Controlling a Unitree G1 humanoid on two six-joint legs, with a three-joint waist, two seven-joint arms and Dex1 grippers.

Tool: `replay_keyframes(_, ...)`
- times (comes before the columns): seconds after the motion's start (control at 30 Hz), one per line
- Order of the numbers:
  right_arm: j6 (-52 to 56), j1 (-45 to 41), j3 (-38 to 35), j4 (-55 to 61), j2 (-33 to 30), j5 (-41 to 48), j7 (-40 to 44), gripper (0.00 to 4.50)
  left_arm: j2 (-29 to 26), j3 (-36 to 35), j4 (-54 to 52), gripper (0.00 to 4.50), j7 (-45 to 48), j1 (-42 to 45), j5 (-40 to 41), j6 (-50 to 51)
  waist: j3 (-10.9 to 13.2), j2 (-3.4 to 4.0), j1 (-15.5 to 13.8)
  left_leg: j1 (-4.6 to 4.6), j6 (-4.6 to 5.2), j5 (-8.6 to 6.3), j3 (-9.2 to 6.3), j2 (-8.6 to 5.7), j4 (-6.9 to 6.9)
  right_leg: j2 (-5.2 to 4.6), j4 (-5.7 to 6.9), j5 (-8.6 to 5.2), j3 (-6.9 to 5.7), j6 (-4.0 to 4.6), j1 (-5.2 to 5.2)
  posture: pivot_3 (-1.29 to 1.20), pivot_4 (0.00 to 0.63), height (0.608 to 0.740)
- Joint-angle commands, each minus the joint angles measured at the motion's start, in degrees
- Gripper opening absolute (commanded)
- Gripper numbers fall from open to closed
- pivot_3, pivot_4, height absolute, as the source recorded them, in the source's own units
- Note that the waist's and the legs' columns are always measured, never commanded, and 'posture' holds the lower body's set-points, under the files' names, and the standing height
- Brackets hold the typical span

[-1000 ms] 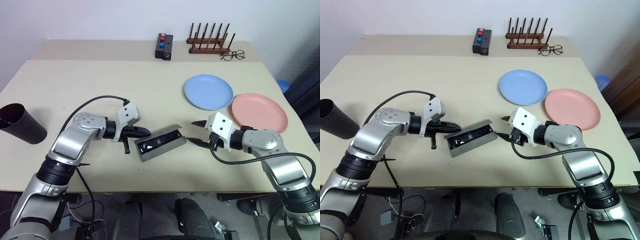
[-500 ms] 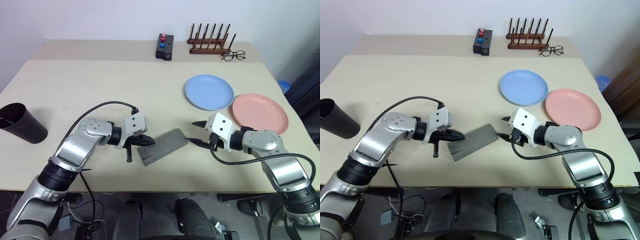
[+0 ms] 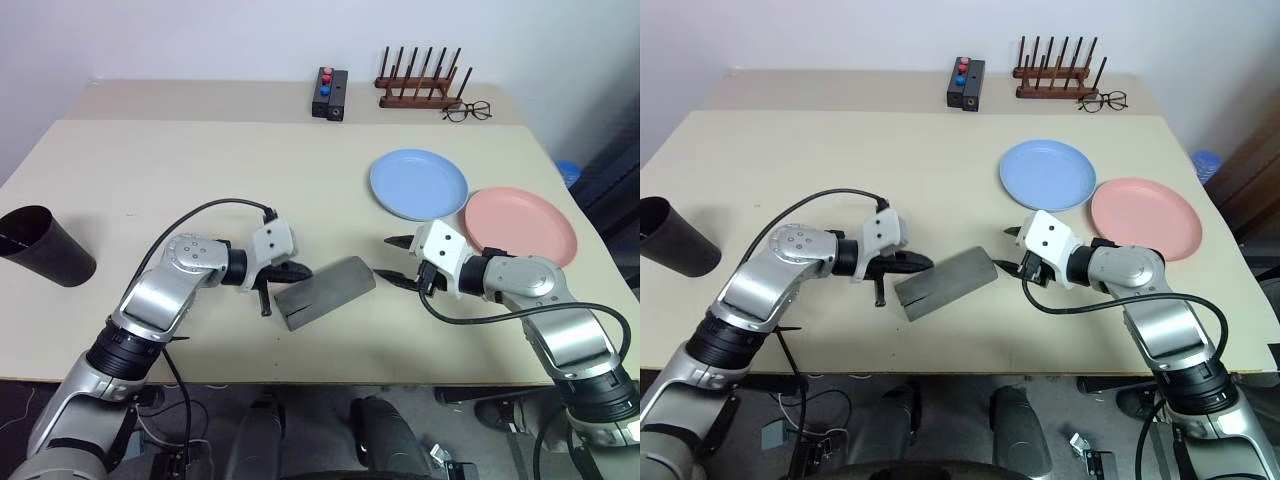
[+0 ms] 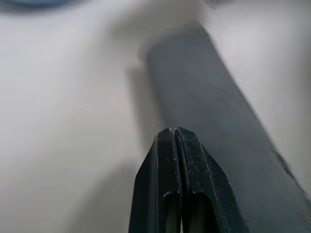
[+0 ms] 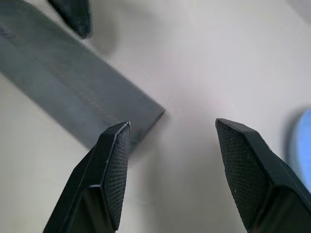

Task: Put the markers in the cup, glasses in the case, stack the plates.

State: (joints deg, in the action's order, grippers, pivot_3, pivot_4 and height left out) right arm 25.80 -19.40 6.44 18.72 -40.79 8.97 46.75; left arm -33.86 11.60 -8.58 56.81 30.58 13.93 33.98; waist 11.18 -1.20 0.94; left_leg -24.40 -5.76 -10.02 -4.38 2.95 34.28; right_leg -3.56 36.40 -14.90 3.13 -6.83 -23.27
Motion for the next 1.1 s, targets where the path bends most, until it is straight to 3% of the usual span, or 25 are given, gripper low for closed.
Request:
replay_keyframes(0.03,-1.07,-3.73,-0.89,-4.33,0.77,-3.43,-3.92,2.82,1.38,-10.33,-0.82,0.02,-3.36,0.23,5.59,-1.34,0.00,0.00,0.25,0.00,0.00,0.00,0.00,0.00,-0.01,0.00,0.00,0.00,0.00,0.00,0.00,0.00,0.150,0.738)
replay_keyframes(0.3,-13.98,-13.73,6.33,-27.31,-0.03,-19.76,-12.18,2.82,-0.46,-18.82,-7.68,0.02,-5.28,-9.32,11.18,-1.06,0.01,0.02,0.20,0.01,0.00,0.00,0.00,0.00,-0.05,-0.01,0.00,0.01,0.00,-0.02,-0.02,0.00,0.150,0.738)
replay_keyframes(0.57,-28.10,-21.69,10.92,-46.50,2.51,-27.43,-16.34,2.82,-0.85,-20.99,-16.96,0.02,-8.56,-19.00,14.88,-0.27,0.02,0.03,0.31,0.02,-0.01,0.00,0.02,0.00,-0.05,-0.01,-0.02,0.02,0.02,0.00,-0.01,0.00,0.150,0.738)
replay_keyframes(0.67,-30.68,-22.89,11.39,-49.90,3.25,-28.85,-16.97,2.01,-0.40,-20.89,-19.11,0.00,-10.04,-20.66,16.42,0.41,0.02,0.03,0.26,0.02,-0.01,0.00,0.03,0.00,-0.05,-0.02,-0.02,0.03,0.02,0.00,-0.01,0.00,0.150,0.738)
replay_keyframes(0.8,-32.14,-22.97,10.78,-50.63,3.89,-29.35,-16.77,0.02,-0.36,-19.72,-20.25,0.00,-11.31,-21.80,16.72,0.59,0.02,0.03,0.22,0.02,-0.01,0.00,0.03,-0.01,-0.05,-0.02,-0.02,0.03,0.02,0.00,0.00,0.00,0.150,0.738)
replay_keyframes(1.1,-37.69,-18.83,8.66,-38.56,0.16,-30.97,-17.18,0.02,-0.11,-18.09,-18.74,0.00,-11.97,-20.50,16.92,-0.06,0.03,0.05,0.21,0.02,-0.01,0.00,0.03,-0.01,-0.06,-0.02,-0.02,0.02,0.02,0.00,-0.02,0.00,0.150,0.738)
